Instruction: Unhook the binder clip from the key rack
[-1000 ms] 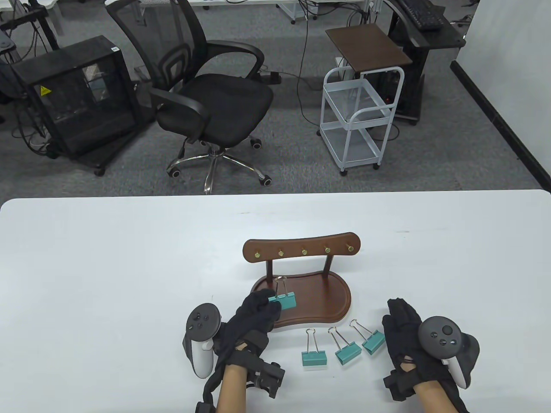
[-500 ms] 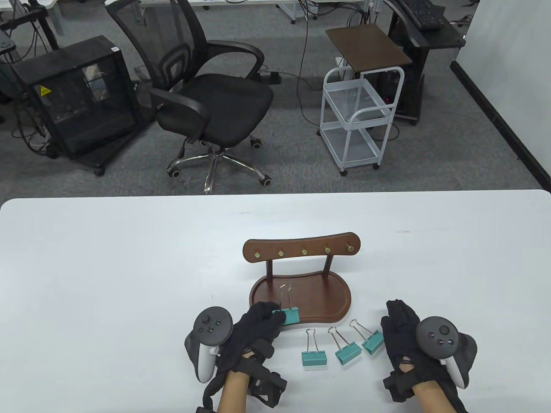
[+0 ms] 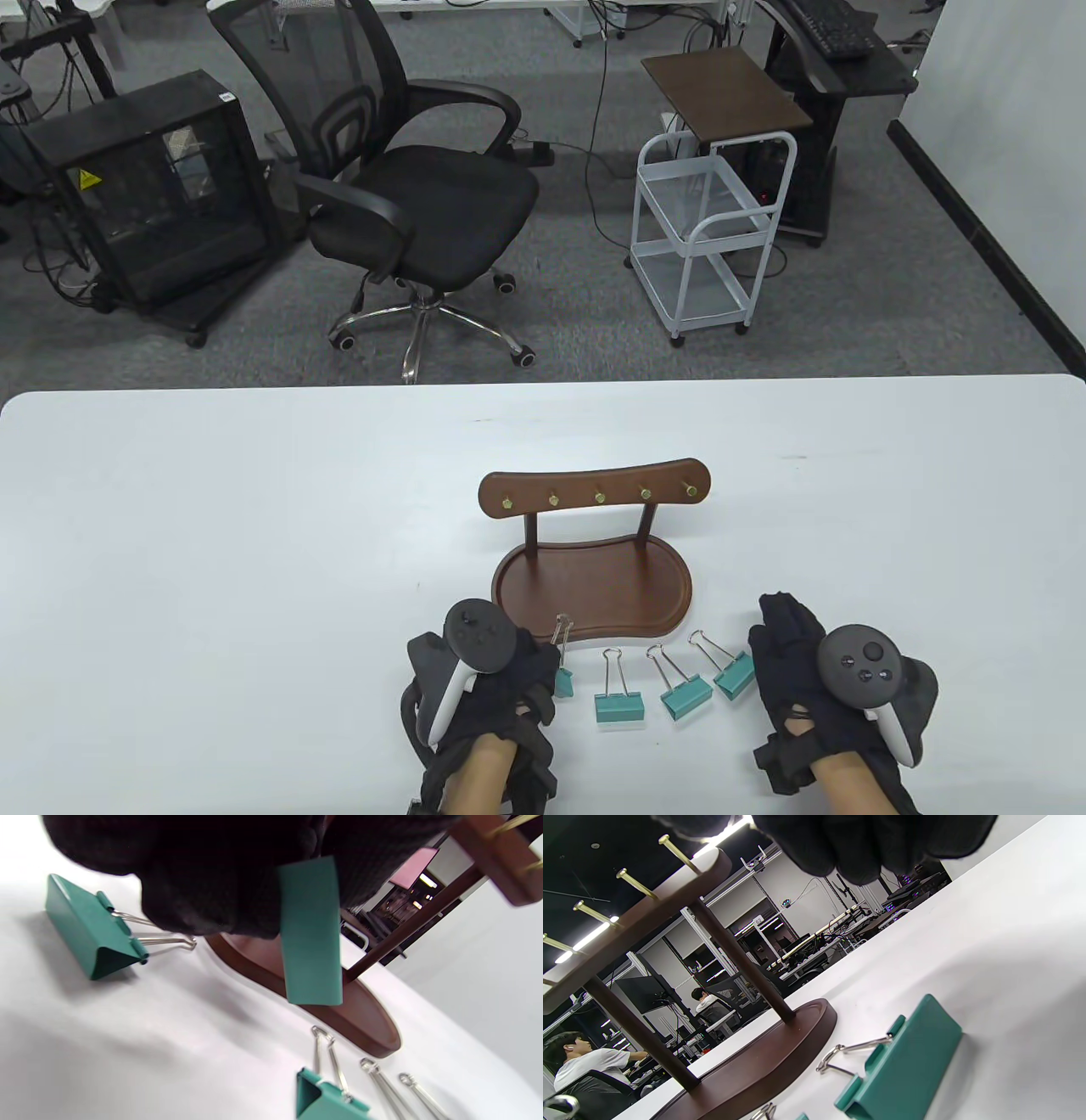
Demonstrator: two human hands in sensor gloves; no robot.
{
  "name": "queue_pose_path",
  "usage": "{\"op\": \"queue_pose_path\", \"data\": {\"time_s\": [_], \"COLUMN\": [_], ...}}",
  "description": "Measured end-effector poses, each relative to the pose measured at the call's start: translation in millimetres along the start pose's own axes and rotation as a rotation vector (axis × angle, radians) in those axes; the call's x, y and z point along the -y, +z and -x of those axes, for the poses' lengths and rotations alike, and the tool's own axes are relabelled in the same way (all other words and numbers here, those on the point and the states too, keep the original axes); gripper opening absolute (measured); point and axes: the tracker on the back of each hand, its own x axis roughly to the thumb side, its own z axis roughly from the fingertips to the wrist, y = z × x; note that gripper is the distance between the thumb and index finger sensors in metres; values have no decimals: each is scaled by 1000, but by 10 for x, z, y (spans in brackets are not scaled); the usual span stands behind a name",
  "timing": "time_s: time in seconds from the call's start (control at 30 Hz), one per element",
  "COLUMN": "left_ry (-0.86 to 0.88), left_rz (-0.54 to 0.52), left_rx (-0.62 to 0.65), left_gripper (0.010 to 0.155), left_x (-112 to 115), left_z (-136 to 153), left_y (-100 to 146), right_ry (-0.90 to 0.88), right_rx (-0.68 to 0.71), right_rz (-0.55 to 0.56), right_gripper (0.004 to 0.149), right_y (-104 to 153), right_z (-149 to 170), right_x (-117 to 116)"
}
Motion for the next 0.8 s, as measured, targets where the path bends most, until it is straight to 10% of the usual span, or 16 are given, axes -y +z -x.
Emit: {"op": "queue_pose_path", "data": {"time_s": [0.8], "left_ry": [-270], "left_rz": [83], "left_rx": [-100], "left_gripper": [46], "left_x": [300], "left_z": [-135], "left_y": [-117], "right_ry": [0], "right_rx": [-2], "right_rz": [1], "right_gripper": [61], "right_y": [0], "right_z": [-5], "right_x": [10]}}
